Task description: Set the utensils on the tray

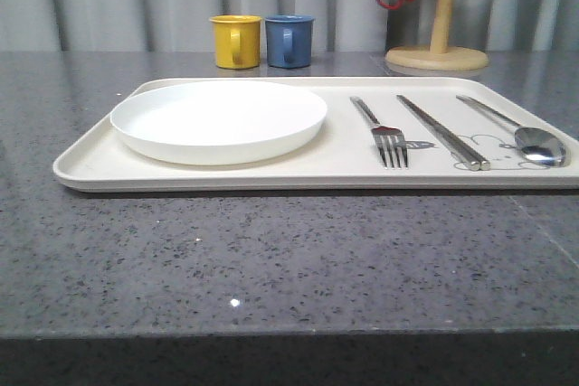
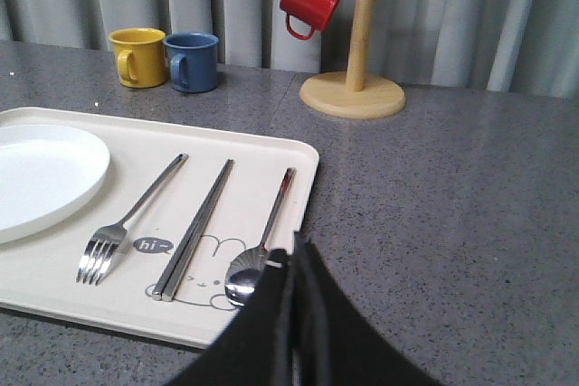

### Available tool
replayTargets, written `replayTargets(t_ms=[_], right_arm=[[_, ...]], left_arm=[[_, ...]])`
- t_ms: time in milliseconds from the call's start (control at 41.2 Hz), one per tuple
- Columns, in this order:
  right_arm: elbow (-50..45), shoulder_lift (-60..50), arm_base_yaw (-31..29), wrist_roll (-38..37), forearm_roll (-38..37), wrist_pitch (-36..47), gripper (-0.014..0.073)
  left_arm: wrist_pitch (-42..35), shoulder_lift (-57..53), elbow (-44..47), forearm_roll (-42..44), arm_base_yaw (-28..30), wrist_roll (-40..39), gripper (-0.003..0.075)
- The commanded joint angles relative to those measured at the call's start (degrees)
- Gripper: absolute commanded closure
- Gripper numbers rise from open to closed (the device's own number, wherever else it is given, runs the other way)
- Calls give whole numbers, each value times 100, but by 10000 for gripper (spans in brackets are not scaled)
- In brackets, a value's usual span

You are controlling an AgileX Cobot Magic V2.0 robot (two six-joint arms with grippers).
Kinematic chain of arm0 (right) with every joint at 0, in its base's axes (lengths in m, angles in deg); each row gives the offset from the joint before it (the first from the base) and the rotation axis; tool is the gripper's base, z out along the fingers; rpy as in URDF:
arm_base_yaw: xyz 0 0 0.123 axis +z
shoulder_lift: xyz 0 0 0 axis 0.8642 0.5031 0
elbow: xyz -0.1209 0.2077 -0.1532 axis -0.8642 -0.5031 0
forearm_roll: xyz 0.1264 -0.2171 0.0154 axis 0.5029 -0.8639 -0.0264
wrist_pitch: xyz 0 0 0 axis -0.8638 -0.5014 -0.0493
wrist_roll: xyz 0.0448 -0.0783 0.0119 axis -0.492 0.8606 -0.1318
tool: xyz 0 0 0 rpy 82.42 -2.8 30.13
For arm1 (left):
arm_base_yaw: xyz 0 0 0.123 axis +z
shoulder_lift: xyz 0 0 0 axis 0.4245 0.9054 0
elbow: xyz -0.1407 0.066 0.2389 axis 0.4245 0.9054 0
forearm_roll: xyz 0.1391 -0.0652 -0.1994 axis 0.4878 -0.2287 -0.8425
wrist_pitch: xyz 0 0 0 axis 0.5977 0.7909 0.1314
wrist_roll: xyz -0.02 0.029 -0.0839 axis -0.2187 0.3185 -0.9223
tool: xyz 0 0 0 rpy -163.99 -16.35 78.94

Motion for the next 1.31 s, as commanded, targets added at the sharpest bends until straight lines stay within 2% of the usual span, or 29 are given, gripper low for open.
replayTargets(t_ms=[0,267,1285], right_arm=[[145,55,-8,43,-58,466,706],[145,55,-8,43,-58,466,706],[145,55,-8,43,-58,471,706]], left_arm=[[-628,-124,185,-151,239,-57,739],[-2075,-124,1264,-174,657,-57,739],[-1993,-114,1263,-184,671,-57,739]])
